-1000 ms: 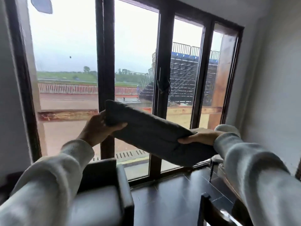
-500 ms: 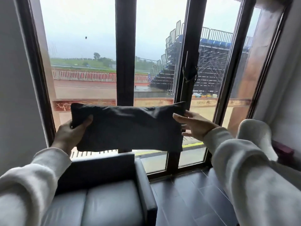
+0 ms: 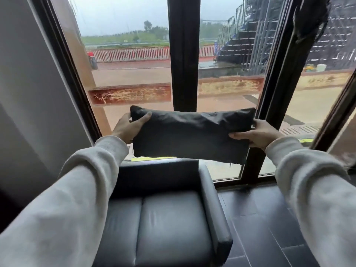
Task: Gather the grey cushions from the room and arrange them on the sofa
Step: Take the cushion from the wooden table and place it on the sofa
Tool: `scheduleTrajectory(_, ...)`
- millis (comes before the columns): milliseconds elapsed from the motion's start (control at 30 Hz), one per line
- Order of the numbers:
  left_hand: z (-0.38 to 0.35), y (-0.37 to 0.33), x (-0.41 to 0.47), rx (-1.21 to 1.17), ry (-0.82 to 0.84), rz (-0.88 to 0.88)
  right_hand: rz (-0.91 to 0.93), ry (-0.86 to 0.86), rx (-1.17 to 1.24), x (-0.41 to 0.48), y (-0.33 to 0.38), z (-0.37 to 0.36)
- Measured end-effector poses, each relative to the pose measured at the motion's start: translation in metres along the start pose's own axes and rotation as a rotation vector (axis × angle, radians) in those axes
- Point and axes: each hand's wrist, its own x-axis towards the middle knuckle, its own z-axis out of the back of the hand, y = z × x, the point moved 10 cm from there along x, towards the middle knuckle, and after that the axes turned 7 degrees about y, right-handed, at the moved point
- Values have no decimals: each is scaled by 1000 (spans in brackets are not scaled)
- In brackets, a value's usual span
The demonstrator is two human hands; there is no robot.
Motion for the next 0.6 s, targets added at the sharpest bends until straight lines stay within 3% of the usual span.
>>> scheduleTrajectory(200,-21,64,109,65,25,84,-98,-19,65,72,-74,-33)
scheduleTrajectory(367,-66,126,202,98,173,166,-265,-67,141,102,-154,-57)
scheduleTrajectory(600,-150,240,322,150,423,179,-512,-406,208,94,-269,-96)
